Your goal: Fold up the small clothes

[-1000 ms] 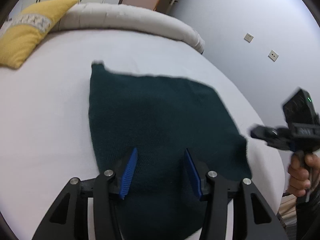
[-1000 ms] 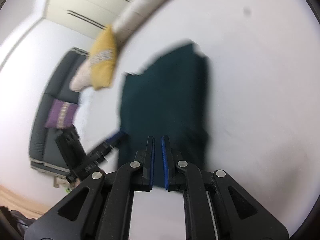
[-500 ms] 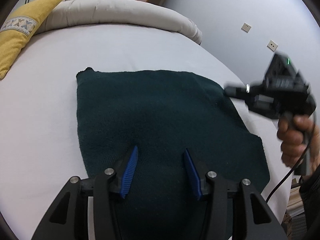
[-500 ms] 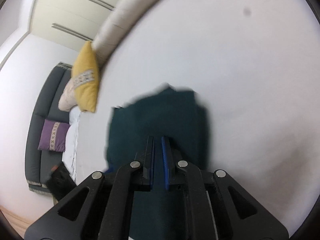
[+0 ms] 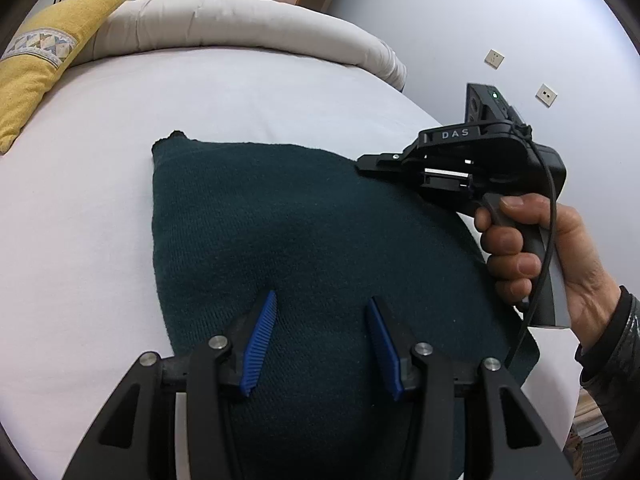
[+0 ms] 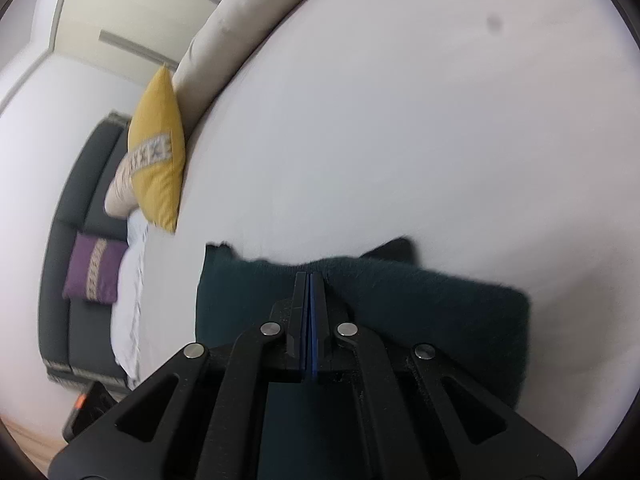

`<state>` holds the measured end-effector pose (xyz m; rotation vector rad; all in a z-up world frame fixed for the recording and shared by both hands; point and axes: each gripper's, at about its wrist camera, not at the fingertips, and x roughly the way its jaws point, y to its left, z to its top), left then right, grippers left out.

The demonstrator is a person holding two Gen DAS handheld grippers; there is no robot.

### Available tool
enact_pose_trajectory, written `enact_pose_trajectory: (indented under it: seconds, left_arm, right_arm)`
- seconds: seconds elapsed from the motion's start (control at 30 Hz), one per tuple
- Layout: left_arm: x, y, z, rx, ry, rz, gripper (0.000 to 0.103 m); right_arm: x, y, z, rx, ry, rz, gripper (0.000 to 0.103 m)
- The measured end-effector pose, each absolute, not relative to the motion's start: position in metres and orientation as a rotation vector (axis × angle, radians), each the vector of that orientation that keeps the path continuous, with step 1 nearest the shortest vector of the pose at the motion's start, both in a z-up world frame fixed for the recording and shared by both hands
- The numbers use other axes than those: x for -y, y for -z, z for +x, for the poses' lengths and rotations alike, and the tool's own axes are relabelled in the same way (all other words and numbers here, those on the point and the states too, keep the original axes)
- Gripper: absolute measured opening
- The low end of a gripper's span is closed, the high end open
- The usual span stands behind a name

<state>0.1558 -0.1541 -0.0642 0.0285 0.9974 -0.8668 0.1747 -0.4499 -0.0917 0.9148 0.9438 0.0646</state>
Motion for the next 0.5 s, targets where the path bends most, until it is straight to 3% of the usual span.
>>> enact_pose_trajectory:
  seconds: [0.1,0.2,0.3,0.5]
  left_arm:
    - [0.152,0.065,0.156,-0.999,0.871,0.023,0.05]
    - [0.152,0.066,0.158,-1.001,0.874,0.013,0.05]
    - [0.151,0.065,0.158,-0.995,0.873,0.005,0.05]
    - [0.135,0.046,0.124,-0.938,0.821,0.02,0.05]
  right_arm:
    - [0.468,0.095,0.151,-0.893,0.001,0.928,0.0]
    - [0.483,0.079,0.121,-0.851,0.139,0.945,0.009]
    - [0.468,0.061,0.096,-0.789,-0.002,0.992,0.009]
    - [0.392,0.065,0.049,-0.897,-0.224,0.933,0.009]
